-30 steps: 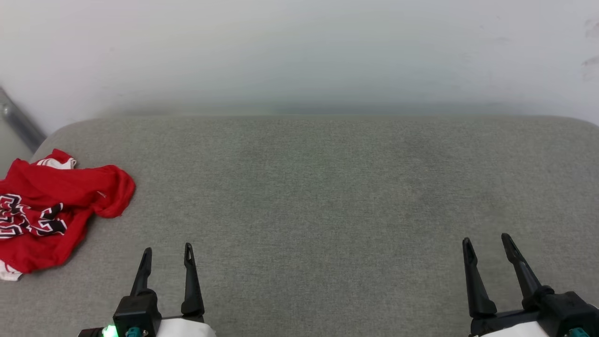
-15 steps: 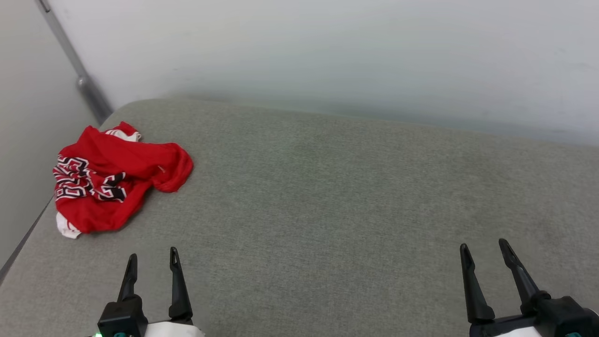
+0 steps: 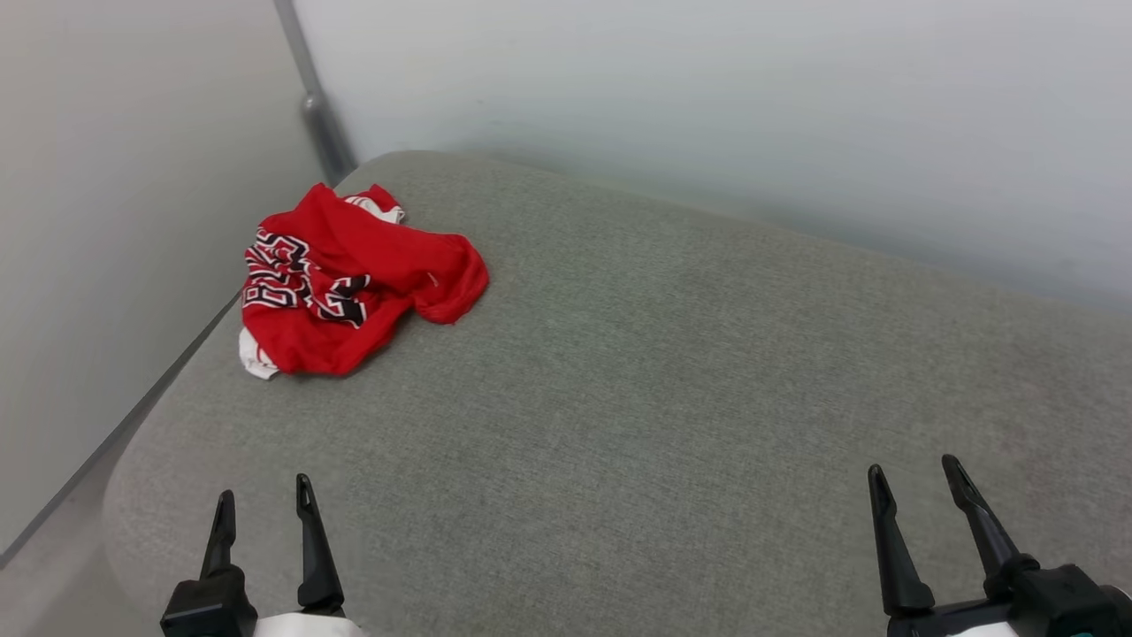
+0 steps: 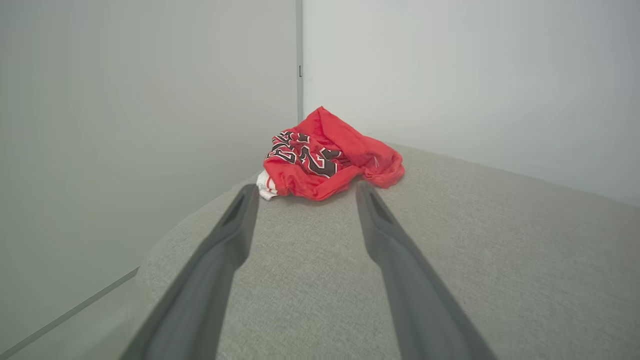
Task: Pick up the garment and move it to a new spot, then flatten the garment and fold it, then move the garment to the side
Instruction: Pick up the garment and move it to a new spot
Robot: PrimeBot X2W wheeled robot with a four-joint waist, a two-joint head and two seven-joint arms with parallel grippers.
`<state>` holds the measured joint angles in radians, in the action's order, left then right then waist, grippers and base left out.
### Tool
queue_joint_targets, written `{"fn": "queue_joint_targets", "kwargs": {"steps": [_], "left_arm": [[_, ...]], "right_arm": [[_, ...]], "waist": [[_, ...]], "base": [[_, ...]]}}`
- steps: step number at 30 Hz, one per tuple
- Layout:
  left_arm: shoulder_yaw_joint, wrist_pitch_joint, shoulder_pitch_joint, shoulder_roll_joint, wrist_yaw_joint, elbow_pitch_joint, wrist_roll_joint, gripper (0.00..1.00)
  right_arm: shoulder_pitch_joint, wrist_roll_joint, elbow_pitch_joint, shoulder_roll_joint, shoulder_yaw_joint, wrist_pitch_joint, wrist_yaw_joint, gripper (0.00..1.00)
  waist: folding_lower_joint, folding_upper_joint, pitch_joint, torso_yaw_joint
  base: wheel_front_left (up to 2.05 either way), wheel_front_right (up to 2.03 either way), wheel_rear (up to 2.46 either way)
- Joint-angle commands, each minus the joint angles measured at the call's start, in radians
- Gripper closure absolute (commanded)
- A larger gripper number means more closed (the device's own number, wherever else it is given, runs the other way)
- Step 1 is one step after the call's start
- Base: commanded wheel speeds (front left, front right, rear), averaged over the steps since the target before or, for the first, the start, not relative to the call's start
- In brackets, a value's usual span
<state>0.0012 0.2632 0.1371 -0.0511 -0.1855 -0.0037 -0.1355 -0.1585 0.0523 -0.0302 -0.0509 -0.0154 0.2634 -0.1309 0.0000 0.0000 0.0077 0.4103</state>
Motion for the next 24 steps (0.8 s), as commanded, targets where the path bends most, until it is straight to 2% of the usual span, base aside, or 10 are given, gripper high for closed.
{"fn": "queue_joint_targets", "kwargs": {"steps": [1, 7, 15, 20, 24], "left_arm": [[0.001, 0.002, 0.009, 0.001, -0.002, -0.002, 0.001, 0.00], [0.013, 0.002, 0.012, 0.001, 0.009, -0.006, -0.006, 0.00], [0.052, 0.002, -0.018, 0.001, 0.029, 0.023, -0.037, 0.00], [0.116, 0.002, -0.116, -0.019, 0.091, 0.069, -0.032, 0.00], [0.184, 0.002, -0.261, -0.046, 0.147, 0.122, -0.082, 0.00]], "right_arm": [[-0.001, -0.005, -0.003, 0.001, 0.000, 0.002, 0.000, 0.00], [-0.009, -0.010, -0.007, 0.001, 0.002, 0.002, 0.000, 0.00], [-0.003, -0.016, -0.012, 0.001, -0.004, 0.002, 0.000, 0.00], [0.012, -0.036, -0.021, 0.001, 0.004, 0.002, 0.000, 0.00], [0.035, -0.066, -0.034, 0.001, 0.013, 0.002, 0.000, 0.00]], "waist": [[0.0000, 0.0000, 0.001, 0.033], [0.0000, 0.0000, 0.002, 0.076], [0.0000, 0.0000, 0.015, 0.073], [0.0000, 0.0000, 0.047, 0.049], [0.0000, 0.0000, 0.103, 0.026]], "base": [[0.00, 0.00, 0.00], [0.00, 0.00, 0.00], [0.00, 0.00, 0.00], [0.00, 0.00, 0.00], [0.00, 0.00, 0.00]]}}
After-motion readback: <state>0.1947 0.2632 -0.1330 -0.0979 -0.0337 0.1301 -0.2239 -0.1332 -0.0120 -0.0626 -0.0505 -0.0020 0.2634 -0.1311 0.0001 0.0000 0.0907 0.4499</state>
